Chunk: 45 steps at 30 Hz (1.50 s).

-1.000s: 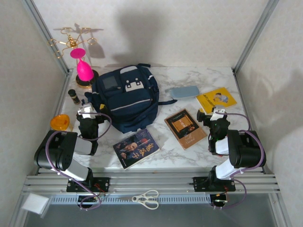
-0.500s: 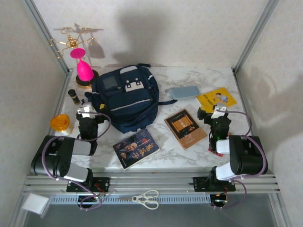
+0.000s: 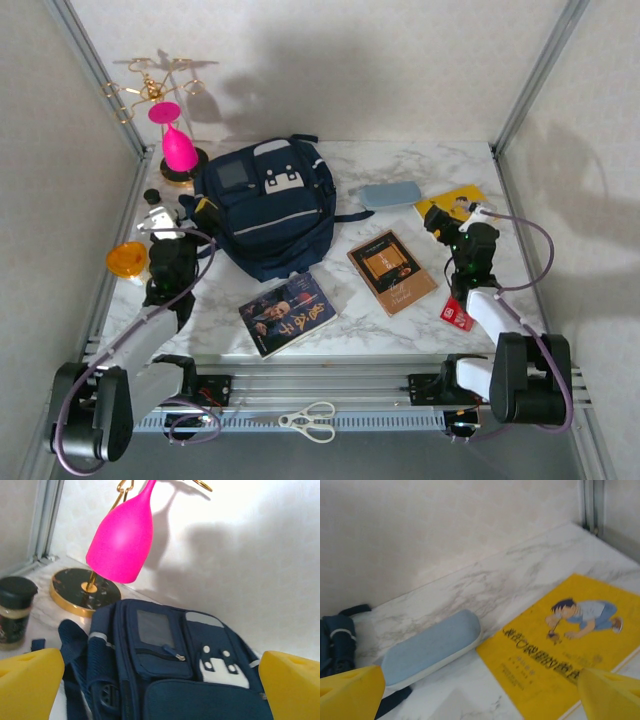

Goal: Pack the student bag
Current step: Rotate the student bag at the top-center of the table.

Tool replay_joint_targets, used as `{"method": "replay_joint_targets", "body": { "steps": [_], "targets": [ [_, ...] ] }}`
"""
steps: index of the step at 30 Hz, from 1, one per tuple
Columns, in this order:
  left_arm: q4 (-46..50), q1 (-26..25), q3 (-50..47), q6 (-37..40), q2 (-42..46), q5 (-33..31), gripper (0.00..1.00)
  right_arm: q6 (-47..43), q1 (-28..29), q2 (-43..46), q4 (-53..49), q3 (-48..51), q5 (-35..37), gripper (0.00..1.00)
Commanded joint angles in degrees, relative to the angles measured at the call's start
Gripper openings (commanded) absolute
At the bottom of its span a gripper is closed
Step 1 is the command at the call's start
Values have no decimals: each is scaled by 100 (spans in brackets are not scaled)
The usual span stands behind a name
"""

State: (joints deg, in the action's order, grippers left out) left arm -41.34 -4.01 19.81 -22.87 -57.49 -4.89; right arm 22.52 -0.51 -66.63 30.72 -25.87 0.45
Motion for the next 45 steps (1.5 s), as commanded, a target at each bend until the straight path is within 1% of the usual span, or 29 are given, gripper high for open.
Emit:
{"method": "replay_joint_targets", "body": {
  "steps": [1,5,7,10,13,17,20,23,26,29,32,34,41,45],
  "targets": [
    [812,55,182,-1361,244,-10,99,868,-22,224,-1093,-239,-470,99],
    [1974,54,707,-1561,402,517,99,1199,15,379,-1674,-366,-1000,99],
    [2476,8,815,-1778,500,612,99,1283,98,415,-1965,-495,-1180,99],
    [3075,-113,918,-2063,652,714,99,1418,351,336,-2462,-745,-1301,99],
    [3451,-361,910,-2352,757,781,99,1570,799,63,-2769,-1032,-1389,99],
    [3554,-916,848,-2718,648,726,99,2022,1560,-488,-2813,-1474,-1472,99],
    [3584,-1330,918,-2954,387,652,99,2423,2130,-1040,-2626,-1812,-1315,99],
    [3387,-1657,830,-3255,190,533,99,2695,2547,-1713,-2384,-2249,-1238,99],
    [3342,-1854,856,-3423,-79,532,99,2807,2849,-2351,-2165,-2723,-1071,97],
    [3397,-2016,901,-3426,-336,455,99,2850,3012,-3016,-2102,-3231,-1014,92],
    [3363,-2139,851,-3434,-442,402,99,2669,3139,-3573,-2122,-3743,-1040,87],
    [3421,-2206,802,-3465,-496,297,99,2531,3235,-3824,-2280,-4050,-737,84],
    [3526,-2236,686,-3398,-820,96,99,2476,3269,-4681,-2637,-4789,-392,76],
    [3360,-2236,717,-3352,-1093,127,99,2374,3285,-5097,-2714,-5218,-374,67]
  ]
}}
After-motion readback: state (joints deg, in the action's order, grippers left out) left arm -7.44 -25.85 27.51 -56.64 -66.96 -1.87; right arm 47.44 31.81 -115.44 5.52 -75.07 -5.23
